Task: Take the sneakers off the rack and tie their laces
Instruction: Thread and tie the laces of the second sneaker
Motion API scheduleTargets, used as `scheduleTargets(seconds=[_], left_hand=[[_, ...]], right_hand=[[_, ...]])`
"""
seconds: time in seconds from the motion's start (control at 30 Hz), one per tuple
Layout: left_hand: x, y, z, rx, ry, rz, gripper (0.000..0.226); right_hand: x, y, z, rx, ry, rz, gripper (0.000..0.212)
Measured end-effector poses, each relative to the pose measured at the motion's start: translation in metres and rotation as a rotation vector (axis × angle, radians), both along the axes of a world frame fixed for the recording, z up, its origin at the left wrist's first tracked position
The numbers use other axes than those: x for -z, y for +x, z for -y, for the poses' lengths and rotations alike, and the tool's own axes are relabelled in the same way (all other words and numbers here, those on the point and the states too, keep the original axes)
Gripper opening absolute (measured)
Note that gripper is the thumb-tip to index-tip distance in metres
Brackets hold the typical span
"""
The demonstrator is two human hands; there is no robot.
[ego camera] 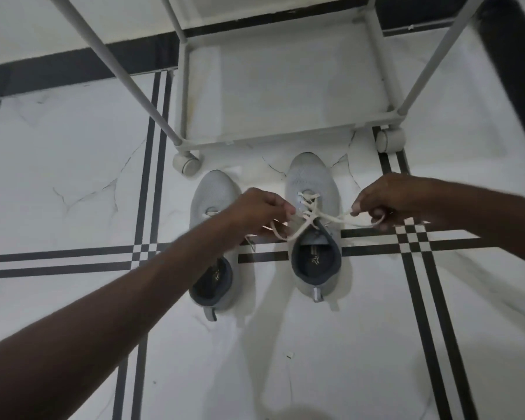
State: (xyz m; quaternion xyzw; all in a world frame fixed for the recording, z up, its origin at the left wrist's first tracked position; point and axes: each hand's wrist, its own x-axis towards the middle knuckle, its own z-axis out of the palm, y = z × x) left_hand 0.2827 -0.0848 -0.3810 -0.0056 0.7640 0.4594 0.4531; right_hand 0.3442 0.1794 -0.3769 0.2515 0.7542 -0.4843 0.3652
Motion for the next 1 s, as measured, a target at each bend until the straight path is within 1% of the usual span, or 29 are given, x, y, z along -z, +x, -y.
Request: scheduleTargets(seconds=[0.07, 0.13, 0.27, 0.33, 0.4, 0.43, 0.53, 0.6, 0.63, 0.7, 0.73, 0.8, 0.87, 0.9, 1.0], left_hand=[[-0.007, -0.02, 0.02, 0.028, 0.0, 0.031, 0.016], [-0.009, -0.041, 0.043, 0.143, -0.087, -0.031, 0.016], [0.003, -0.056, 0.067, 0.423, -0.423, -0.215, 0.012], [0.011, -0.049, 0.068, 0.496, -0.513, -0.349, 0.014], [0.02, -0.036, 0.064, 0.527, -0.536, -0.477, 0.022], [0.024, -0.029, 0.06, 0.526, -0.513, -0.516, 0.025], [0.029, -0.005, 0.035, 0.464, -0.367, -0.657, 0.032], [0.031, 0.009, 0.015, 0.472, -0.29, -0.746, 0.03], [0.033, 0.015, 0.005, 0.492, -0.271, -0.761, 0.028], [0.036, 0.024, -0.009, 0.507, -0.264, -0.776, 0.024], [0.037, 0.026, -0.013, 0.505, -0.284, -0.789, 0.021], [0.038, 0.024, -0.017, 0.498, -0.328, -0.796, 0.015], [0.038, 0.022, -0.015, 0.472, -0.321, -0.777, 0.012], [0.037, 0.022, -0.013, 0.472, -0.32, -0.782, 0.011], [0.04, 0.024, -0.005, 0.529, -0.393, -0.827, 0.013]], right_hand=[[-0.004, -0.001, -0.02, -0.073, -0.022, 0.01, 0.017], [-0.005, -0.002, -0.035, -0.149, 0.028, 0.008, 0.02], [0.01, -0.004, -0.049, -0.289, 0.304, 0.045, 0.034], [0.019, 0.0, -0.047, -0.39, 0.468, 0.016, 0.032], [0.024, 0.008, -0.036, -0.486, 0.599, -0.12, 0.025], [0.026, 0.012, -0.029, -0.497, 0.646, -0.213, 0.02], [0.03, 0.019, -0.001, -0.449, 0.741, -0.53, 0.011], [0.032, 0.019, 0.017, -0.454, 0.694, -0.633, 0.013], [0.033, 0.02, 0.025, -0.472, 0.612, -0.659, 0.019], [0.036, 0.023, 0.039, -0.481, 0.447, -0.653, 0.028], [0.037, 0.025, 0.044, -0.475, 0.421, -0.648, 0.029], [0.04, 0.026, 0.049, -0.447, 0.453, -0.67, 0.02], [0.042, 0.026, 0.048, -0.44, 0.494, -0.692, 0.007], [0.043, 0.025, 0.047, -0.449, 0.509, -0.693, 0.003], [0.047, 0.026, 0.036, -0.428, 0.52, -0.672, 0.012]])
